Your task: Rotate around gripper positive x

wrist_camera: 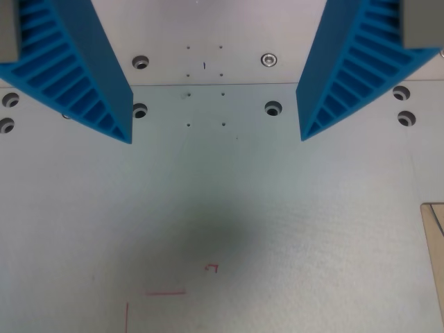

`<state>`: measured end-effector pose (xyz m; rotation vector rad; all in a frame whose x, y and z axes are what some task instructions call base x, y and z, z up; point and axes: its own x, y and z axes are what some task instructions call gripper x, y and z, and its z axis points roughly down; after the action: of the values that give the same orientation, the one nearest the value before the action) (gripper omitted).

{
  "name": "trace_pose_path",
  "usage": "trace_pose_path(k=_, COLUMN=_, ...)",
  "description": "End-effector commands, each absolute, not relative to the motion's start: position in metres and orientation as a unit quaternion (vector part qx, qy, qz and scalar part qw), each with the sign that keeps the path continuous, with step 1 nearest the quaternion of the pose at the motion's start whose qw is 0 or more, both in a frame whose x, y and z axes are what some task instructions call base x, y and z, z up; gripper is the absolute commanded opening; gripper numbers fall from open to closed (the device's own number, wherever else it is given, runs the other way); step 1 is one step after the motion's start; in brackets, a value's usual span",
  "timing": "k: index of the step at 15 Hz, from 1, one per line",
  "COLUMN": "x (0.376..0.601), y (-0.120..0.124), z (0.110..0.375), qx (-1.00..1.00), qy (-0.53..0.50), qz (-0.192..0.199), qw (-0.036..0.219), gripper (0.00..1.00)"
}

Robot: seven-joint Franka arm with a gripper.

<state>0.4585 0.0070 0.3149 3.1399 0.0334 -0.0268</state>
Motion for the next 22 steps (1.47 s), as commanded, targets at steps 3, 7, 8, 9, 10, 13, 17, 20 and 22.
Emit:
trace_pose_path(k=3, x=0.4585, y=0.007, z=0.318, qx=1.0, qy=0.011, qz=-0.005, qw=-0.017, gripper=1.0)
trace_pose_path(k=7, x=0.4585, y=0.007, z=0.318, qx=0.999, qy=0.01, qz=-0.006, qw=-0.04, gripper=1.0)
trace_pose_path(k=8, x=0.4585, y=0.007, z=0.318, qx=0.999, qy=0.01, qz=-0.006, qw=-0.046, gripper=1.0)
trace_pose_path(k=9, x=0.4585, y=0.007, z=0.318, qx=0.999, qy=0.01, qz=-0.006, qw=-0.052, gripper=1.0)
trace_pose_path(k=10, x=0.4585, y=0.007, z=0.318, qx=0.998, qy=0.01, qz=-0.006, qw=-0.058, gripper=1.0)
trace_pose_path(k=13, x=0.4585, y=0.007, z=0.318, qx=0.997, qy=0.01, qz=-0.006, qw=-0.075, gripper=1.0)
trace_pose_path(k=17, x=0.4585, y=0.007, z=0.318, qx=0.995, qy=0.01, qz=-0.006, qw=-0.098, gripper=1.0)
trace_pose_path(k=20, x=0.4585, y=0.007, z=0.318, qx=0.993, qy=0.01, qz=-0.006, qw=-0.116, gripper=1.0)
trace_pose_path(k=22, x=0.4585, y=0.007, z=0.318, qx=0.992, qy=0.01, qz=-0.006, qw=-0.127, gripper=1.0)
